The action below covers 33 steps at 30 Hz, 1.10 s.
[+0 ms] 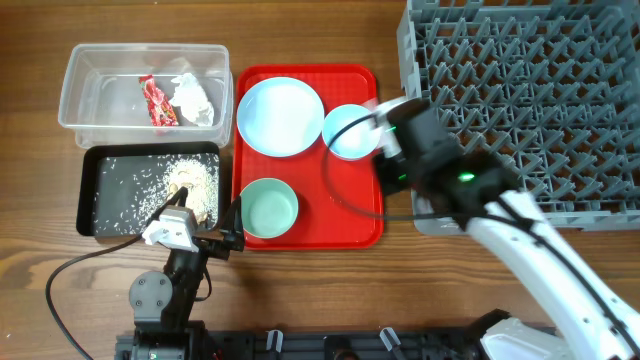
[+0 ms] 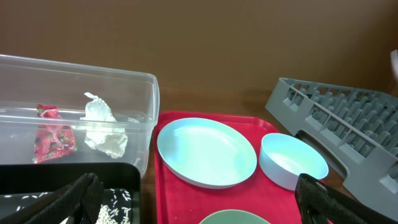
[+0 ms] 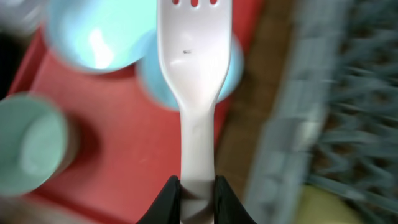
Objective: Sort waste into correct bins and load items into the dishwasher rack
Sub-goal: 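Place the white fork into the grey rack, then reach the right gripper to the green bowl on the red tray and grasp it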
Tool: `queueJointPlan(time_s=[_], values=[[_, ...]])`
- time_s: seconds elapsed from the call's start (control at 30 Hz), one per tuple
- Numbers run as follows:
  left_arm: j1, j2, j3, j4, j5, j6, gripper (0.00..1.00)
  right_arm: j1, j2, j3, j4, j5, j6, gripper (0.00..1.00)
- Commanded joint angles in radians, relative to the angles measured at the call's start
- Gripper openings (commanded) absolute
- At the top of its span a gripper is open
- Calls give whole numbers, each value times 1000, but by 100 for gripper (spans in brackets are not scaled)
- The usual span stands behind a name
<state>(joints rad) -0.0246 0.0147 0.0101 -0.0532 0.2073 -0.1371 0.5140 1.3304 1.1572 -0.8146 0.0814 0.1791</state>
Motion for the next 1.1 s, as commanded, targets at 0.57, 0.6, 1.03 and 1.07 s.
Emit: queueJointPlan(time_s=[0.57,0.6,1.03,1.07], values=[[-3,-5,-5,-4,5,-5,100,-274,212,47,50,3,-71,51],[-3,-5,-5,-4,5,-5,100,-261,198,57,31,-35,-71,53],[-3,-5,-5,-4,5,-5,100,140,174,34,53,-370,282,61],[-3,-5,-5,-4,5,-5,100,178,195,24,66,-334,326,58]])
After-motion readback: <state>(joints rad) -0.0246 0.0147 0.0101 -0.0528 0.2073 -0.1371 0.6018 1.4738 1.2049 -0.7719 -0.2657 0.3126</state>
